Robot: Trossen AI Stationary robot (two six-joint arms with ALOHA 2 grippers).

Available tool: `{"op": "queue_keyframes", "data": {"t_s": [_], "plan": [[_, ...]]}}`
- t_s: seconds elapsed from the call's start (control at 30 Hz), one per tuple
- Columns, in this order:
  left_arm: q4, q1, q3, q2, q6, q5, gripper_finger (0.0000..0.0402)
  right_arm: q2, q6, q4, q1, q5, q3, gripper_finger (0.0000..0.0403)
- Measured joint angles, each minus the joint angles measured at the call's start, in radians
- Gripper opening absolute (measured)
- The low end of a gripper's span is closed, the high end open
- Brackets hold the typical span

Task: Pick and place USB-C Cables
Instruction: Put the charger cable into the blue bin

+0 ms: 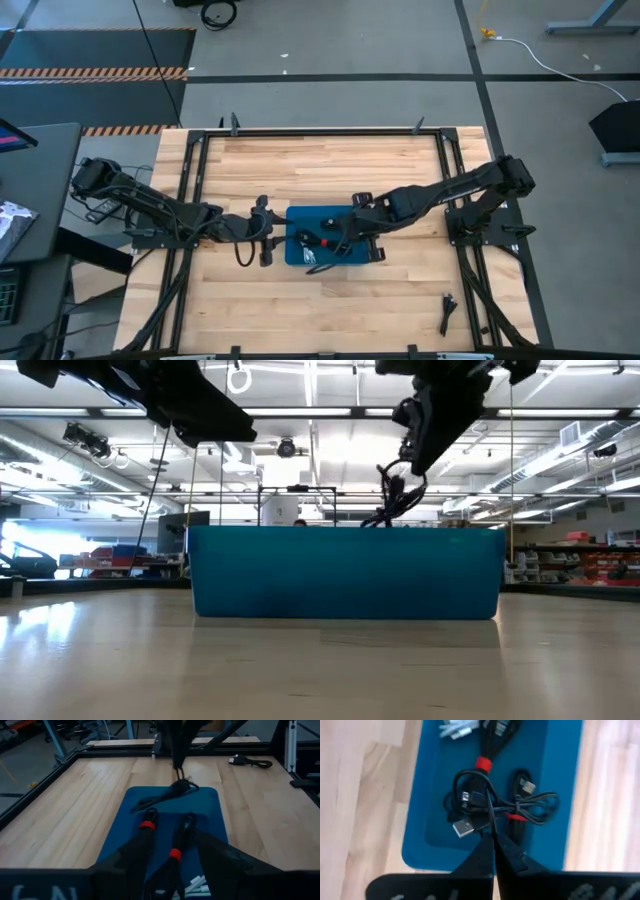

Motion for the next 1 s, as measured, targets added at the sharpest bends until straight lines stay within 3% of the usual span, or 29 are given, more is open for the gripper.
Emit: {"op": "queue_keyframes", "data": {"t_s": [0.4,0.6,0.77,1.0], "plan": [[-0.026,-0.009,0.000,0.000,-0.018,-0.031,0.0173,0.000,0.044,0.181,-0.027,-0.036,-0.206,0.0012],[-0.025,-0.009,0.000,0.000,-0.021,-0.031,0.0173,0.000,0.049,0.213,-0.037,-0.031,-0.228,0.0029],[-0.026,-0.009,0.000,0.000,-0.026,-0.031,0.0173,0.000,0.056,0.229,-0.035,-0.066,-0.228,0.0064],[-0.027,-0.009,0.000,0.000,-0.026,-0.031,0.0173,0.000,0.081,0.229,-0.035,-0.072,-0.228,0.0145]]}}
